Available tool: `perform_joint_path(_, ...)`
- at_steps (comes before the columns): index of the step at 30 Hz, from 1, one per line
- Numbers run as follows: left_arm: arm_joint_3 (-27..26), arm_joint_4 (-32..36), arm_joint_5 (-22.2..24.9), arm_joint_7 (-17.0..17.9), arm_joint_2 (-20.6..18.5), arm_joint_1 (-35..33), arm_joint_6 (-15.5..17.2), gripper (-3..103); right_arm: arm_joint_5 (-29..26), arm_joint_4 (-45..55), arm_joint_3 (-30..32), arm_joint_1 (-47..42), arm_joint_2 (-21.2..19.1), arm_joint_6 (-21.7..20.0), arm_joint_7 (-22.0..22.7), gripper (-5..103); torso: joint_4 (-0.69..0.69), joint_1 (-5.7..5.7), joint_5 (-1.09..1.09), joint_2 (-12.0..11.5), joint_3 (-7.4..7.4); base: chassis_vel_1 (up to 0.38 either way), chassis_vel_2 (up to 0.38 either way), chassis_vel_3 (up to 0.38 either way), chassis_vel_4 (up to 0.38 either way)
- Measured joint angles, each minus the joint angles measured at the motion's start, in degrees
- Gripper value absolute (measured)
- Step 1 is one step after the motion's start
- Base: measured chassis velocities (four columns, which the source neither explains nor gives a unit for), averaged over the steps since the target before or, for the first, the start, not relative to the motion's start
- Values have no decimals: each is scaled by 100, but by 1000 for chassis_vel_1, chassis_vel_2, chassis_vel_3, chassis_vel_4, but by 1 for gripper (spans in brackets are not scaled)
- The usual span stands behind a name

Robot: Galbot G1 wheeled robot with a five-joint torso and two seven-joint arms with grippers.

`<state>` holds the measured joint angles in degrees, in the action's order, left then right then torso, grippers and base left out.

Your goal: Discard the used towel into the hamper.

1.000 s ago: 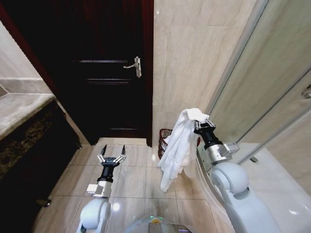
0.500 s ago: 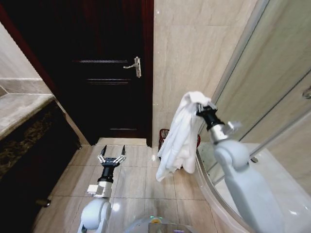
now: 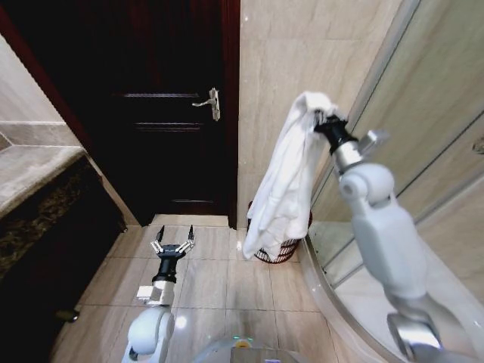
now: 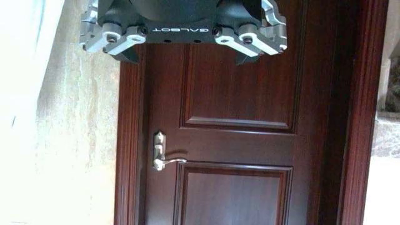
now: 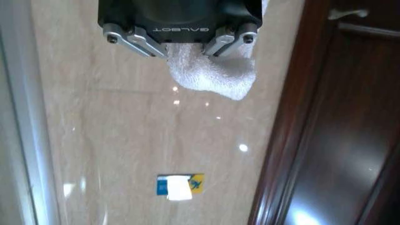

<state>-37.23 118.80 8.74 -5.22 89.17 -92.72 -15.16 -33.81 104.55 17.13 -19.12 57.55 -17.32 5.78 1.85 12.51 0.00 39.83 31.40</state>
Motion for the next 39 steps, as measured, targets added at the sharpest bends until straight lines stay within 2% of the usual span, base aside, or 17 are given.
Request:
perform_joint_path(7,30,30,-30,10,53,50,51,100,-120,-698,-181,831,-185,-39,-111,9,-1,0,2,0,0,0,0,0,0)
perform_joint_path(11,37,34,-64,11,72,54,56,100,-147,-1003,-376,1227,-163,-45,-126,9,-1,0,1,0,0,0,0,0,0)
perform_joint_path(20,-9,106,-42,15,52,-33,44,100,-192,-1901,-859,2750,-61,-156,-211,9,1,0,-1,-1,-1,0,0,0,0)
perform_joint_path(24,-13,107,-18,18,38,-33,32,100,-238,-2011,-1017,3053,-104,-234,-228,9,0,-1,0,-1,-1,0,0,0,0)
perform_joint_path(29,-2,82,2,17,13,2,27,100,-243,-2096,-1111,3147,-98,-285,-231,9,0,-1,-2,0,-1,0,0,0,0)
perform_joint_path(34,9,20,28,0,-9,84,26,100,-211,-2032,-1130,2770,-81,-287,-231,9,0,-1,4,-1,-1,0,0,0,0)
perform_joint_path(39,9,-51,81,-66,-24,150,26,100,-130,-2013,-1109,2513,5,-286,-231,9,0,0,-1,-1,-1,0,0,0,0)
